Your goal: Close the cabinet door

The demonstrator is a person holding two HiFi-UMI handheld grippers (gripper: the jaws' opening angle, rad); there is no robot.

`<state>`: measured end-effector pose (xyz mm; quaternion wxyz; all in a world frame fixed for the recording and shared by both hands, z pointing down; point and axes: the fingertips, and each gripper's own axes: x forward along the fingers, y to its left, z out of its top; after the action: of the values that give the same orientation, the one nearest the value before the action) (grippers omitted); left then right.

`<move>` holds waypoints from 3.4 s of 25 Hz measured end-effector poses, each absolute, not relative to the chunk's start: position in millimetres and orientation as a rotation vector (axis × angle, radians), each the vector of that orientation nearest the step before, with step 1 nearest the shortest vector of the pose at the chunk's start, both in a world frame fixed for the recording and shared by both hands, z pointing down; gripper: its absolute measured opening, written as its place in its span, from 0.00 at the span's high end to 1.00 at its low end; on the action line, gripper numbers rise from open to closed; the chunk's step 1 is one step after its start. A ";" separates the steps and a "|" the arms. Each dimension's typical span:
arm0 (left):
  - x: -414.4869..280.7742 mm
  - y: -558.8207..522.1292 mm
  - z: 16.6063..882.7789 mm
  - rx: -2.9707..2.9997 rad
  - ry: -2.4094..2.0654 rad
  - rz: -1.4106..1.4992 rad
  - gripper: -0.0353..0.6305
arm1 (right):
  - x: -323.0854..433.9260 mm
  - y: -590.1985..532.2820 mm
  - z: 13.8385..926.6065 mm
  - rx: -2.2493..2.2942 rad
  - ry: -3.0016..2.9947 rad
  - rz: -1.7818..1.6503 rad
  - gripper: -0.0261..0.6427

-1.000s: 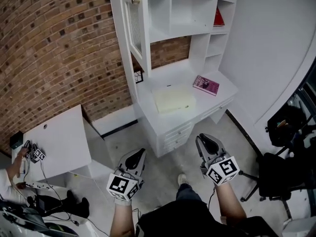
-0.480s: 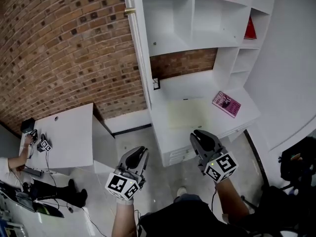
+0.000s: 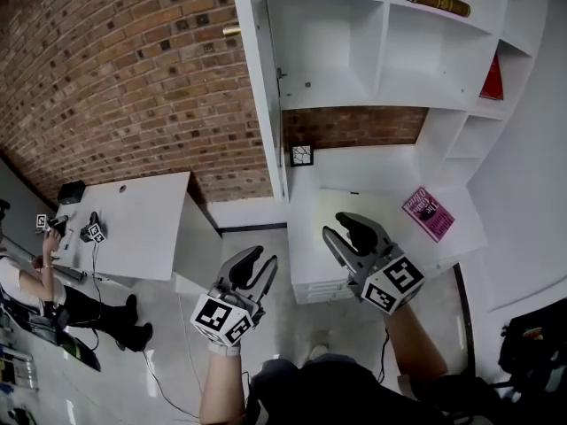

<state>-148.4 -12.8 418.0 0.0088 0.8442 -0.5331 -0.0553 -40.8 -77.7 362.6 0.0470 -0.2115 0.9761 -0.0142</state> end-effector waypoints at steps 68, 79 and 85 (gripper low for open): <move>-100.1 -131.3 346.0 3.061 -0.950 -0.368 0.80 | -91.1 -134.8 257.6 -0.656 2.816 0.122 0.81; -58.9 -161.6 347.3 3.081 -0.965 -0.289 0.82 | -48.3 -165.1 258.5 -0.610 2.814 0.145 0.83; -37.6 -185.1 345.9 3.061 -1.001 -0.288 0.87 | -24.6 -187.3 257.3 -0.583 2.807 0.134 0.84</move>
<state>-37.6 -185.1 345.9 -0.0459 0.9457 -0.3093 -0.0889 -24.6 -187.3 257.3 0.1354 -0.2012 0.9690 0.0463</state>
